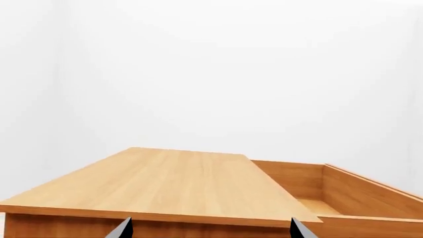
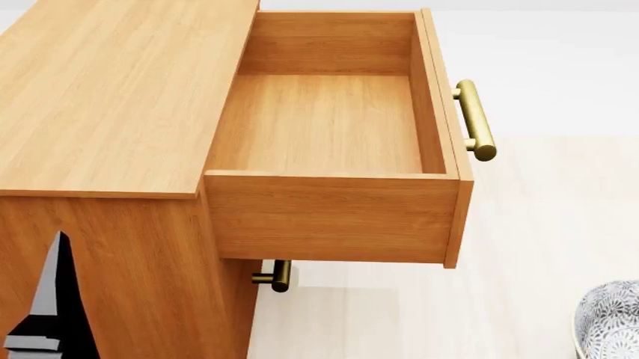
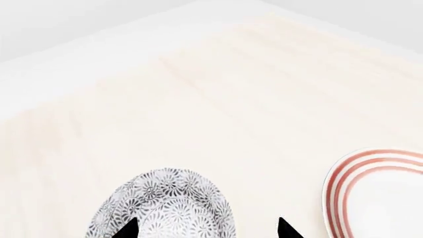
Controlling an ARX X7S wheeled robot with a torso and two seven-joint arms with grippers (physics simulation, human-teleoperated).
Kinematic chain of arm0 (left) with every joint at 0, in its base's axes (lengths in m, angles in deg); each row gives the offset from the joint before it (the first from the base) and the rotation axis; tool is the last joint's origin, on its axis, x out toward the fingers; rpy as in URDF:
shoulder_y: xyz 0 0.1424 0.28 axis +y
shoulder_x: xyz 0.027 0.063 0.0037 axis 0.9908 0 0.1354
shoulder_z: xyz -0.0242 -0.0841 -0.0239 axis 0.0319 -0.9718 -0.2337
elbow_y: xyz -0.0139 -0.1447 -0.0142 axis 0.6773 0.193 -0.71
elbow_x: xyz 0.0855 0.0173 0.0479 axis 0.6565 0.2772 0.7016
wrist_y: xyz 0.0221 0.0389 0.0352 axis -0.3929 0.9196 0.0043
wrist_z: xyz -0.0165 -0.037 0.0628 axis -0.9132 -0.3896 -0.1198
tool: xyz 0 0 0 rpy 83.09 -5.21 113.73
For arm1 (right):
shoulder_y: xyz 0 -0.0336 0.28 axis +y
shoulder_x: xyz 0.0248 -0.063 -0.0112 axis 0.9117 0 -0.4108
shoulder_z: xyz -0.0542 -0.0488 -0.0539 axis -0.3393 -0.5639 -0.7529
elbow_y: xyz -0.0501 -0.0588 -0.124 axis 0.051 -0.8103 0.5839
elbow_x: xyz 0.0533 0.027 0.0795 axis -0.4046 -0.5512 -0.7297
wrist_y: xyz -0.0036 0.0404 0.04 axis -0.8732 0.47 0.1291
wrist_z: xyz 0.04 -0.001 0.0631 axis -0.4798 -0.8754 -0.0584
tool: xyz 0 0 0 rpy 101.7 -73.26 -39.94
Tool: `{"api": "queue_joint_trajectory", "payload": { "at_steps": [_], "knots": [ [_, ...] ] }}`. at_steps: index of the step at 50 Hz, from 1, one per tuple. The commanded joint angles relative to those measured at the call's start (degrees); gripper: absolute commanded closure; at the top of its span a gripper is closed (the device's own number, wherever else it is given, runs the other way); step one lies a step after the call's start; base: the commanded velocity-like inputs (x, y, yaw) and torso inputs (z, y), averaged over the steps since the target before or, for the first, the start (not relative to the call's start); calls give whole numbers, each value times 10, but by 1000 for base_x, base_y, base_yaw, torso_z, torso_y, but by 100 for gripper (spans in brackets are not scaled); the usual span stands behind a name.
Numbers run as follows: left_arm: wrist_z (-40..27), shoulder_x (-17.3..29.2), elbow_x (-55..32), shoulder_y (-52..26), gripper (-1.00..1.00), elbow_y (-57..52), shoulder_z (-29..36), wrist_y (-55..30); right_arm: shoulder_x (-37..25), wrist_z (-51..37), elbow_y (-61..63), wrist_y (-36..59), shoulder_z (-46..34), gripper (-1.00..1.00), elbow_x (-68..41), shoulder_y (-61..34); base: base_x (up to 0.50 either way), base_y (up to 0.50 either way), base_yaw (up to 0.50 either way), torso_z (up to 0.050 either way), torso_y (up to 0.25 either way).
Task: Put the bowl on top of the cabinet.
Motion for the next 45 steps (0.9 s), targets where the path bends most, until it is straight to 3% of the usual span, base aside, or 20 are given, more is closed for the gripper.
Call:
{"api": "queue_joint_trajectory", "payload": {
  "at_steps": [1, 12, 45],
  "knots": [
    [11, -3, -1, -1, -100, 6, -5, 18, 15, 51, -17, -32, -11, -100, 64, 15, 0, 0, 0, 0, 0],
    [8, 2, 0, -2, -100, 15, 2, 25, 36, 129, -57, -82, -52, -100, 108, 8, 0, 0, 0, 0, 0],
    [2, 10, 6, 0, -100, 26, 19, 40, 69, 146, -112, -178, -47, -100, 186, 81, 0, 0, 0, 0, 0]
  ]
}}
